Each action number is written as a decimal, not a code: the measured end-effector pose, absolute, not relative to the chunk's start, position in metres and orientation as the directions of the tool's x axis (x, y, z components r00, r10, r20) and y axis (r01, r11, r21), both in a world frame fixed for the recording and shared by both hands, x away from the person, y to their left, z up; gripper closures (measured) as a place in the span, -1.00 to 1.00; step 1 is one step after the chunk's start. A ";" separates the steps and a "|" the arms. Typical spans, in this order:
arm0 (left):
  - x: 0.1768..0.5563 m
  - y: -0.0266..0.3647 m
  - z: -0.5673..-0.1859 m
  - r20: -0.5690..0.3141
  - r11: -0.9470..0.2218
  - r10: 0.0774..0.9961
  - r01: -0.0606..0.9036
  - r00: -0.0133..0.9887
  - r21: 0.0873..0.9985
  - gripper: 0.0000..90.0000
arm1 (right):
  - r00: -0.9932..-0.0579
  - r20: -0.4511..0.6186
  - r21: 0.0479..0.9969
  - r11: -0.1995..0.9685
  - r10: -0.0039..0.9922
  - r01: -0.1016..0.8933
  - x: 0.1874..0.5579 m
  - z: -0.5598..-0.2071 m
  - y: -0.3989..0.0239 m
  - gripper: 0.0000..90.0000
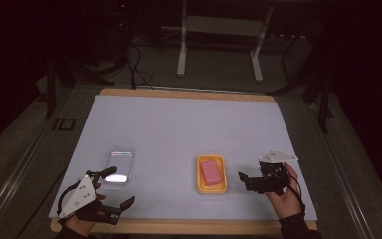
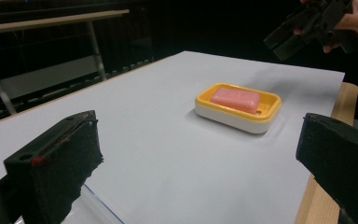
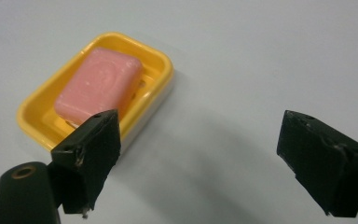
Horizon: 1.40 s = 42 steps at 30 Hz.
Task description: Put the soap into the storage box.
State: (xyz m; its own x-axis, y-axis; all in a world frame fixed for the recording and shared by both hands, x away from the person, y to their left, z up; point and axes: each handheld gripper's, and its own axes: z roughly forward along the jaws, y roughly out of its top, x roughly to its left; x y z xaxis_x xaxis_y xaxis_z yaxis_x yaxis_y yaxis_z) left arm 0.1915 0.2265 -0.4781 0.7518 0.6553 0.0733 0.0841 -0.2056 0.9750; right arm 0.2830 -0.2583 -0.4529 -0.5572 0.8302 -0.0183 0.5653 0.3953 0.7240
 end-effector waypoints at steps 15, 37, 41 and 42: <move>0.191 0.228 -0.478 0.061 -0.197 0.650 0.090 0.758 0.976 -1.00 | -0.507 -0.033 0.741 0.361 0.862 0.566 0.267 -0.464 -0.279 -0.70; 0.190 0.229 -0.477 0.053 -0.197 0.647 0.100 0.761 0.975 -1.00 | -0.498 -0.045 0.735 0.366 0.866 0.571 0.273 -0.478 -0.289 -0.69; 0.190 0.229 -0.478 0.050 -0.196 0.646 0.102 0.761 0.975 -1.00 | -0.504 -0.052 0.735 0.375 0.862 0.565 0.275 -0.479 -0.289 -0.69; 0.190 0.229 -0.478 0.050 -0.196 0.646 0.102 0.761 0.975 -1.00 | -0.508 -0.056 0.736 0.379 0.859 0.560 0.275 -0.479 -0.289 -0.69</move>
State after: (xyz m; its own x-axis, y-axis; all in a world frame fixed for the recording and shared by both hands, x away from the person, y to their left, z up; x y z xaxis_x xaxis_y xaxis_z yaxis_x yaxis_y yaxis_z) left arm 0.1905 0.2288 -0.4777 0.7614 0.6464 0.0498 0.1023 -0.1957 0.9753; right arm 0.2752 -0.2886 -0.4791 -0.5084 0.8593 -0.0559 0.5601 0.3793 0.7365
